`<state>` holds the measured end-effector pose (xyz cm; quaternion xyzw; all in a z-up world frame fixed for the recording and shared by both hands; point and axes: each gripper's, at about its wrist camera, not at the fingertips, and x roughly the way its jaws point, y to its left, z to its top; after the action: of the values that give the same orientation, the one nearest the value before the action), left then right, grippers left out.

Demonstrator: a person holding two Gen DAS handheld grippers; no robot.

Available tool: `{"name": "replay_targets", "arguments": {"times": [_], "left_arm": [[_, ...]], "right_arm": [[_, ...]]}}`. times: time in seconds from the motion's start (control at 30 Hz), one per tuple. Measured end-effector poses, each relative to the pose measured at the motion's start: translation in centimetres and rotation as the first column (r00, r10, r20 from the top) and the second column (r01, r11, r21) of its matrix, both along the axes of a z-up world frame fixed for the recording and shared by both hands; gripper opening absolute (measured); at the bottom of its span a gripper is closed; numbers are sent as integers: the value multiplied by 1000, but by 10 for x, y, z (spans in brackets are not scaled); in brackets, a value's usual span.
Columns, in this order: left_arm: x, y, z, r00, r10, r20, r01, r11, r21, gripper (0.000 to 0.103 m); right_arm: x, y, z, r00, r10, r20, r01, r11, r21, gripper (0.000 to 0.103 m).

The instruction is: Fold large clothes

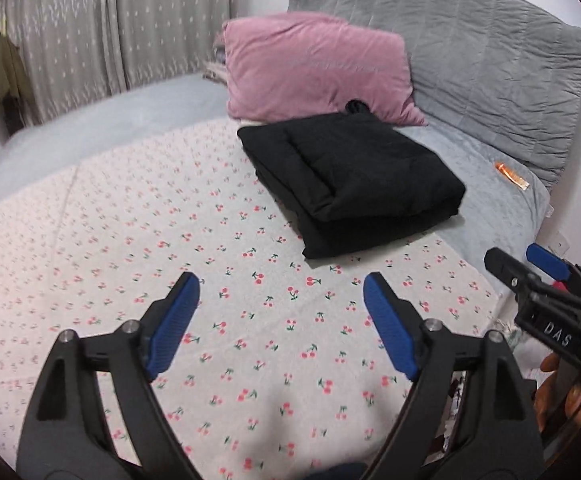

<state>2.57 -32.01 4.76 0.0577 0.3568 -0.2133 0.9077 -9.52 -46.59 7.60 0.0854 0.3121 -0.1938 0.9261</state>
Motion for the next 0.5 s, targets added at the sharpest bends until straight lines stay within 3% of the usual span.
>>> {"name": "replay_targets", "arguments": {"times": [0.33,0.5], "left_arm": [[-46,28,18,997,-64,38,67,995,-68,96],[-51,38,19,996,-86,10,87,991,-100,97]], "right_arm": [[-50,44,15,998,-66,10,66,997,-31,88],[-64,66,27,996,-92,13,92,992,-90,88]]}}
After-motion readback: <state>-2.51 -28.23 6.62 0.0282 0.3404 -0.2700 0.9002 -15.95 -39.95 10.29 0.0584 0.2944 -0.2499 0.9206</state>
